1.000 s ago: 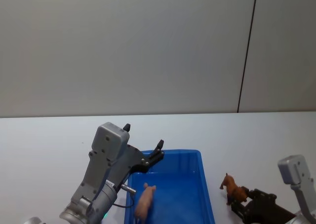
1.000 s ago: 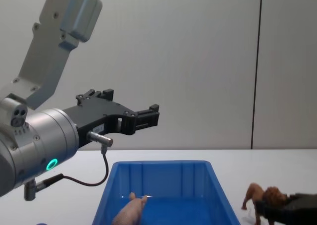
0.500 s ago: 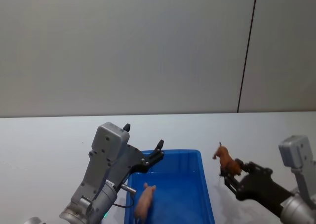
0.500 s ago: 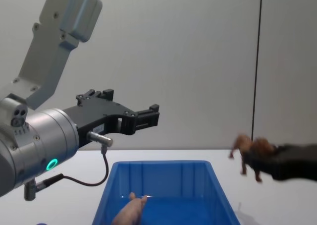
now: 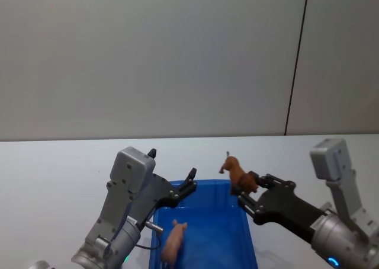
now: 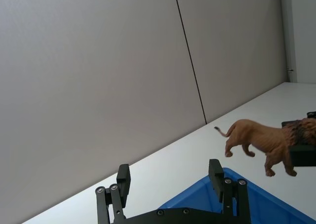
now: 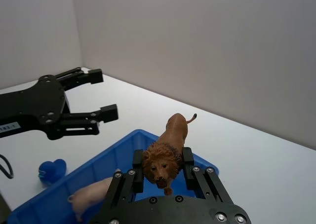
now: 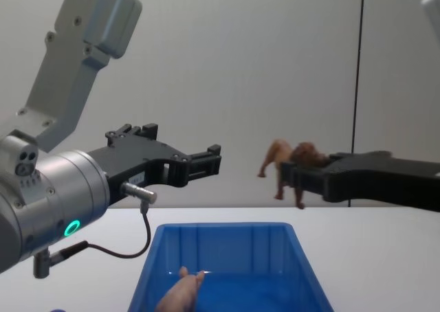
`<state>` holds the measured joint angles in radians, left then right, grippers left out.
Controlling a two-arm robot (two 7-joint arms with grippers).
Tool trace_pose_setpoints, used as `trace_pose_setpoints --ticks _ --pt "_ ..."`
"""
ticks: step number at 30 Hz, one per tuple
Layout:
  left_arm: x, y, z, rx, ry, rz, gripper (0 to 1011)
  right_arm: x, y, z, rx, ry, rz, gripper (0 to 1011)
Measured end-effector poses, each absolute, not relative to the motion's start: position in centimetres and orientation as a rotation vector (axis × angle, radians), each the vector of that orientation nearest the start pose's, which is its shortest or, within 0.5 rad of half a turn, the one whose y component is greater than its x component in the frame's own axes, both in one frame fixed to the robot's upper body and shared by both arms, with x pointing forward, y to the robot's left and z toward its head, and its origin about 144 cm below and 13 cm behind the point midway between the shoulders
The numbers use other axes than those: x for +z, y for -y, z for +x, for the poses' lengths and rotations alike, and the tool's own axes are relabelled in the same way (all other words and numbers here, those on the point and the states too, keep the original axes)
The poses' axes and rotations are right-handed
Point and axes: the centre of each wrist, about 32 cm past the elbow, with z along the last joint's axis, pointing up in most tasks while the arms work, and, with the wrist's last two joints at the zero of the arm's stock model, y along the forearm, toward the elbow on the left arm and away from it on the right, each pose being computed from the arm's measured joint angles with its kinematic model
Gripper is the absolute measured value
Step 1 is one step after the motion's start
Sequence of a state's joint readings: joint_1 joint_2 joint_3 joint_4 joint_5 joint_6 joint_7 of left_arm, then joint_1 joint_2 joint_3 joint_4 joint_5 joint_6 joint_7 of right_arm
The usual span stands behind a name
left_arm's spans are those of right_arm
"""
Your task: Pick up the two dolls from the table and place them into the box.
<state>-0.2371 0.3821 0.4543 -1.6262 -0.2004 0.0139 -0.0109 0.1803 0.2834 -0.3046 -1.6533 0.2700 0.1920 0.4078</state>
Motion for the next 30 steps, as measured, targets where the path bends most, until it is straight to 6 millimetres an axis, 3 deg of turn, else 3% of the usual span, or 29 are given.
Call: trace_pose_setpoints --ticks 6,17,24,30 --pt "120.4 -19.8 49.2 1.124 0.268 0.061 1001 121.1 20.0 49.6 -0.813 0.002 -0.072 439" --pt "120.4 -19.8 49.2 1.124 0.268 0.061 1001 120.7 19.3 50.1 -0.779 -0.028 -0.095 807" --pt "120.4 -19.8 49.2 1.124 0.268 0.061 1001 120.5 20.6 50.0 -0.795 -0.04 -0.097 1001" --pt "120.4 -19.8 49.2 1.124 0.268 0.061 1001 120.4 22.1 49.6 -0.821 -0.051 -0.092 1001"
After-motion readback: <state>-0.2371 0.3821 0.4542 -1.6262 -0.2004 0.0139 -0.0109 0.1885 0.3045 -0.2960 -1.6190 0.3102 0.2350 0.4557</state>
